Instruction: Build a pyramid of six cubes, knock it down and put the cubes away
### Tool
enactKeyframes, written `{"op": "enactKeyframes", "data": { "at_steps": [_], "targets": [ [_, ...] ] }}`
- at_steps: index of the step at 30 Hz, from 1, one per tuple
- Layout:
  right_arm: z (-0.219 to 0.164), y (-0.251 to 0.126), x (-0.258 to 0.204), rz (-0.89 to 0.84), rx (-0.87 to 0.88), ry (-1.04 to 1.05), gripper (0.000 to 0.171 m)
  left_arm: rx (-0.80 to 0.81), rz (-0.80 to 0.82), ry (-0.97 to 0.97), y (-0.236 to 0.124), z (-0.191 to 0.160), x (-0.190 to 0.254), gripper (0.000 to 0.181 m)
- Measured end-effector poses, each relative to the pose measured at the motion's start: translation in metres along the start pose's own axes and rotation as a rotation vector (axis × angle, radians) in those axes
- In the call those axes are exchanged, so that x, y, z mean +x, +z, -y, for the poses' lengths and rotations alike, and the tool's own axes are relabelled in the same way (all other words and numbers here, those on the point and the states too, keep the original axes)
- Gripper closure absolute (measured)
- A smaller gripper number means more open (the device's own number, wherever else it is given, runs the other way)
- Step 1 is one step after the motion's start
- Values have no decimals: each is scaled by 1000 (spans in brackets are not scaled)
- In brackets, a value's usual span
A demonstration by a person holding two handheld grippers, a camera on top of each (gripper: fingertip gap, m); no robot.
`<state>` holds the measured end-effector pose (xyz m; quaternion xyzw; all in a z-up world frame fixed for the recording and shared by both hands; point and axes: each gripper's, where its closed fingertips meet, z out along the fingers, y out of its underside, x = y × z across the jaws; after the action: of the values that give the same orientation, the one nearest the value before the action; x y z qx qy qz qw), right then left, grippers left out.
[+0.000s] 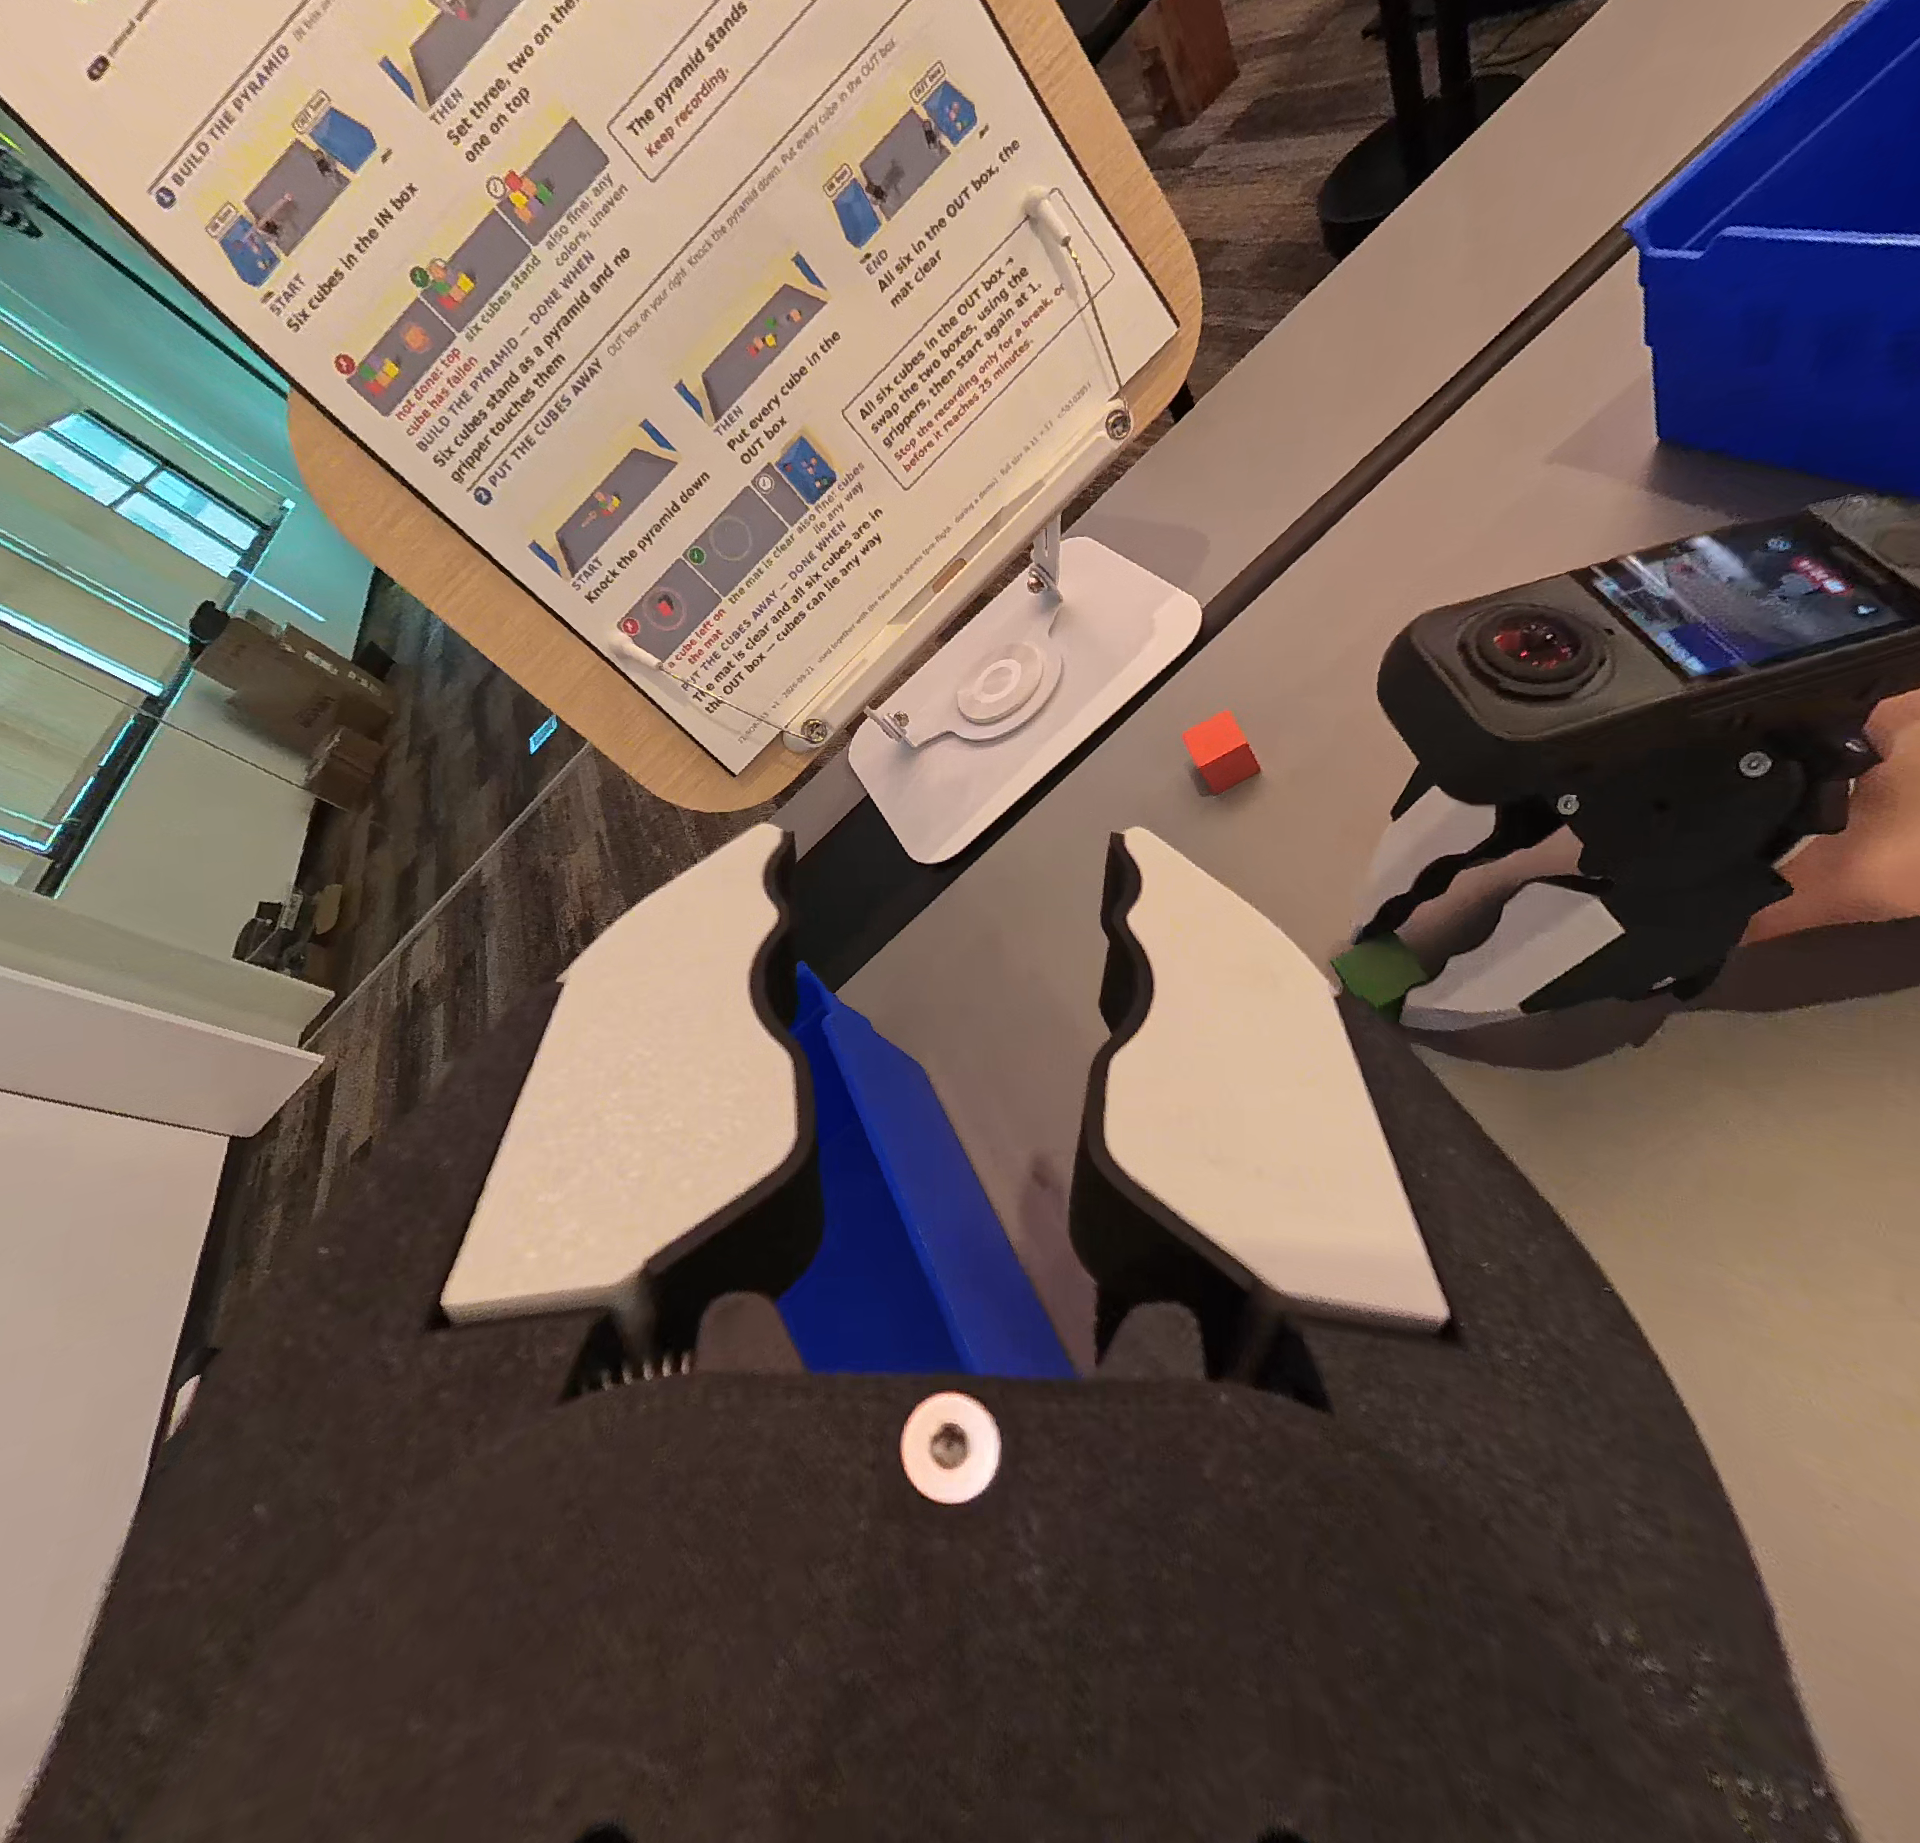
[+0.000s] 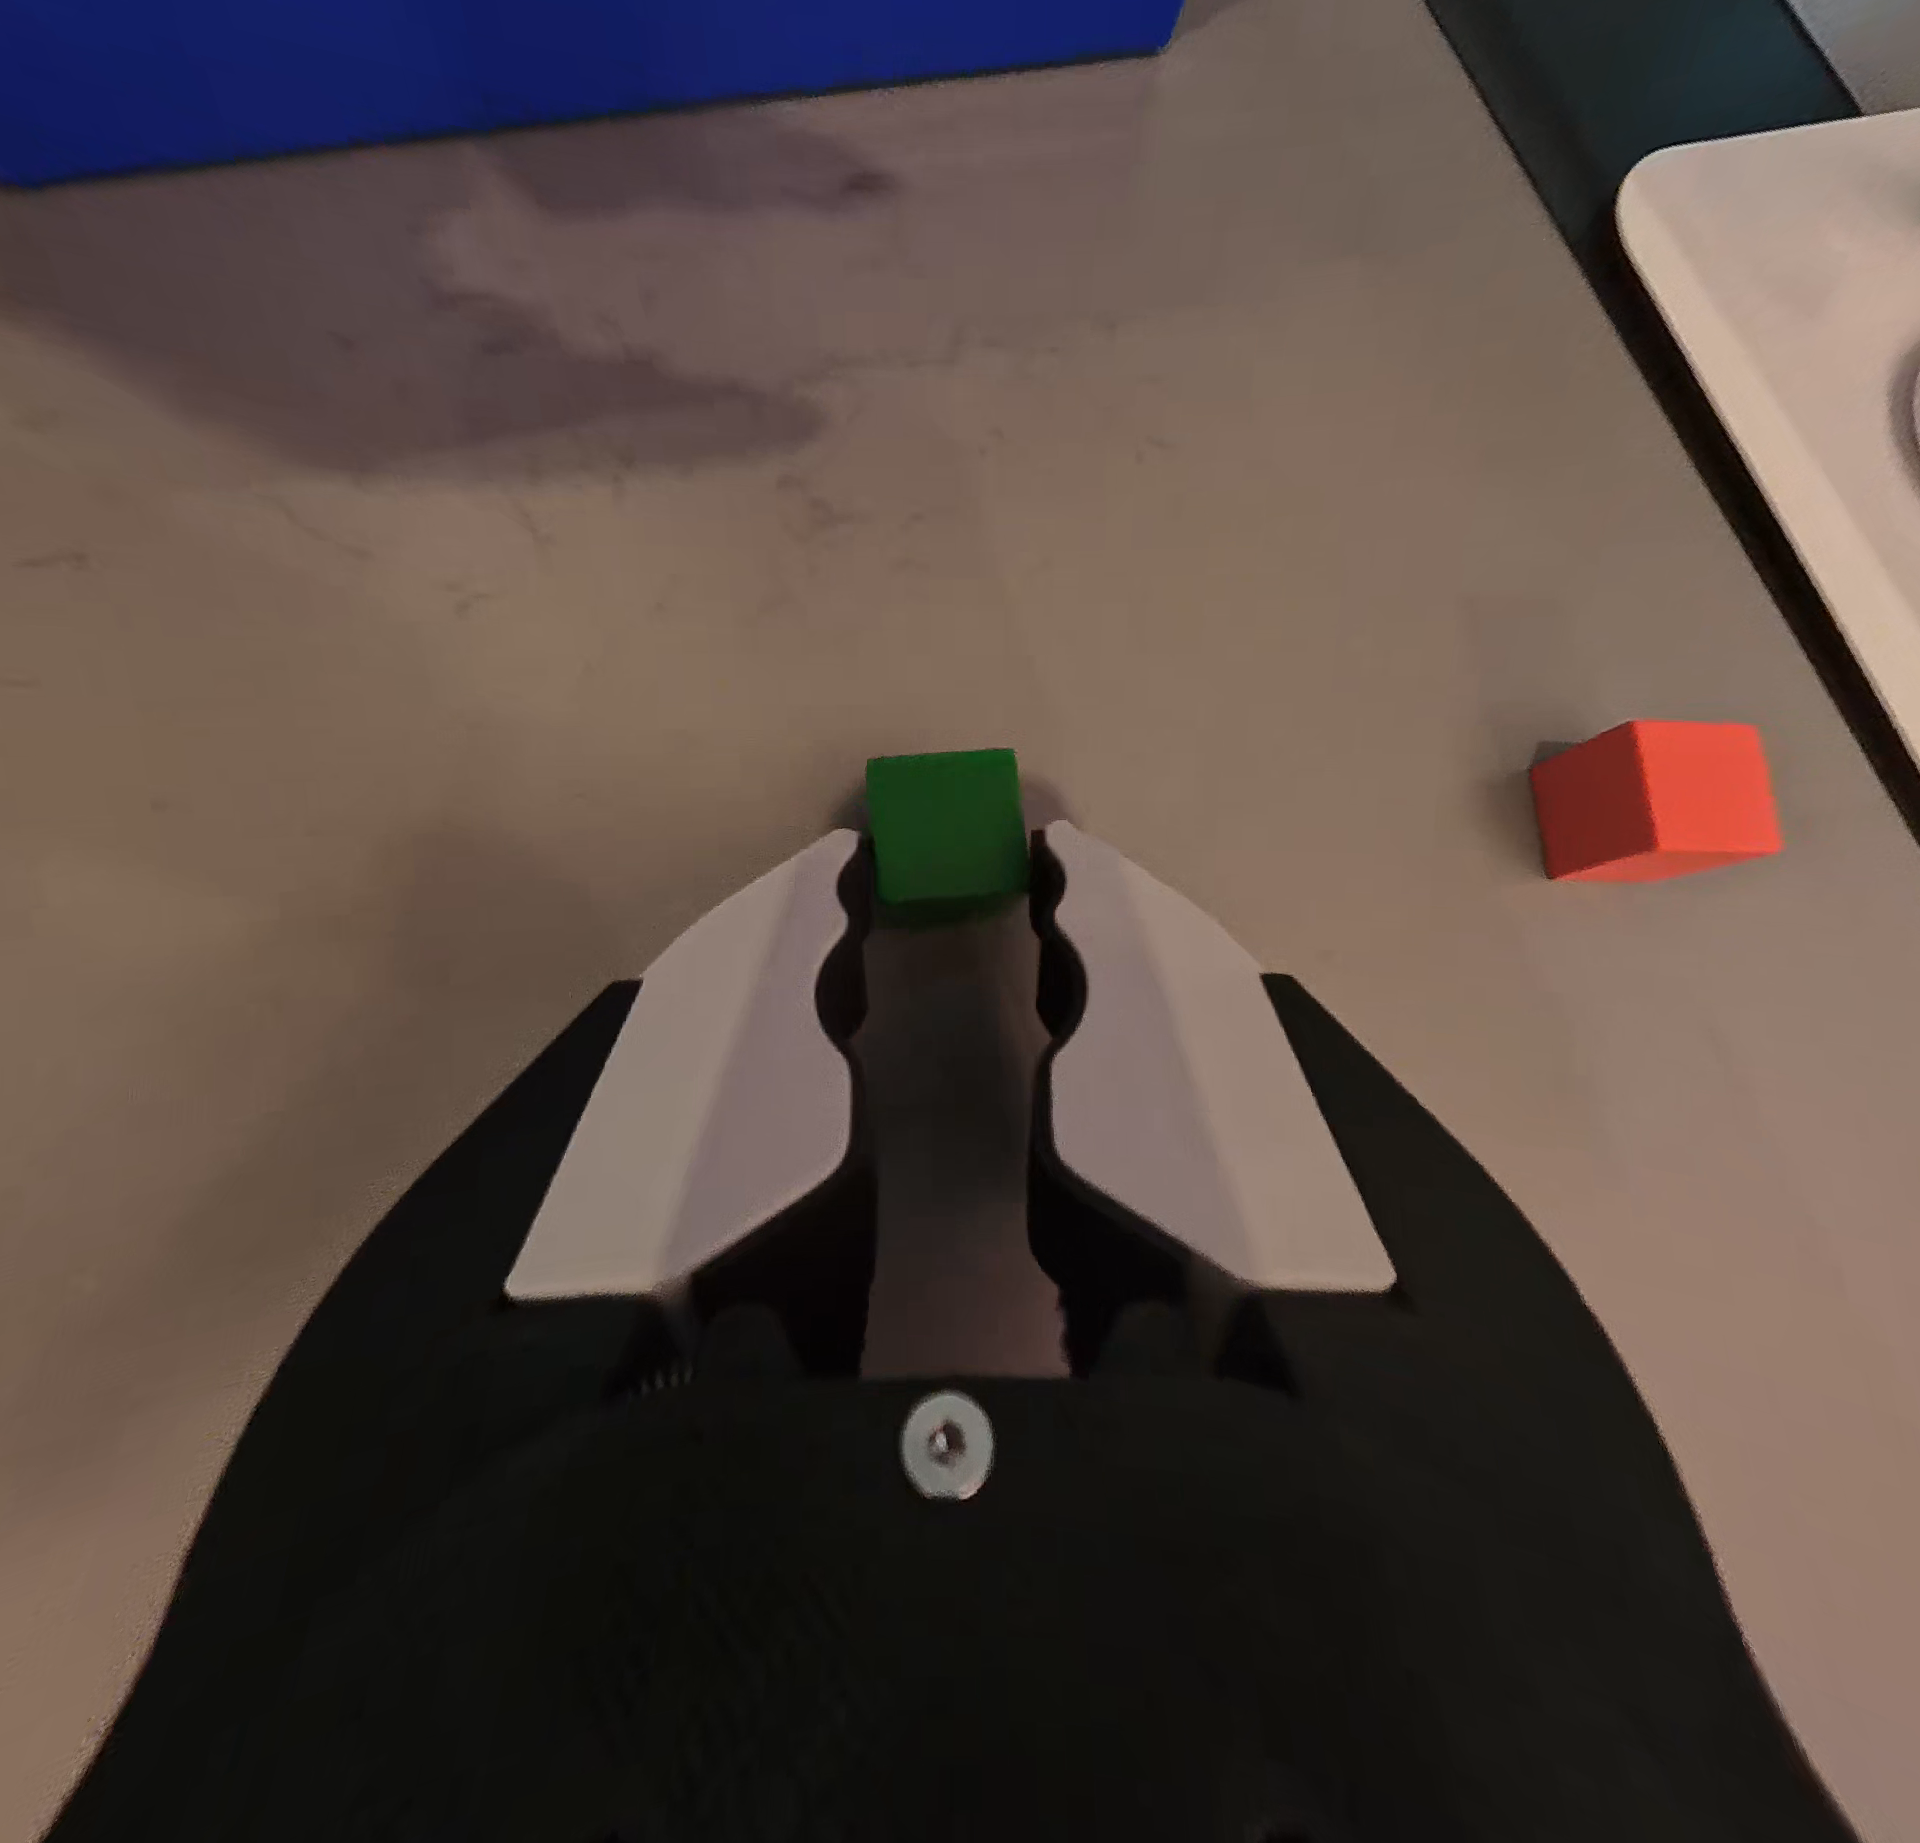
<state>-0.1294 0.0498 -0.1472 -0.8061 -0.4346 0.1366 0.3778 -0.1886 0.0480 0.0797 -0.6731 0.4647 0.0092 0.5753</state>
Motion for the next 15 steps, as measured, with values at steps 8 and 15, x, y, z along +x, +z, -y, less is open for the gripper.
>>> {"op": "enactKeyframes", "data": {
  "at_steps": [8,15],
  "targets": [
    [58,-84,6,-124,103,-51,142,-1,-1,3,0,0,0,125],
    [4,-272,66,-514,-71,61,142,12,-2,-3,-5,2,-1,125]
  ]
}}
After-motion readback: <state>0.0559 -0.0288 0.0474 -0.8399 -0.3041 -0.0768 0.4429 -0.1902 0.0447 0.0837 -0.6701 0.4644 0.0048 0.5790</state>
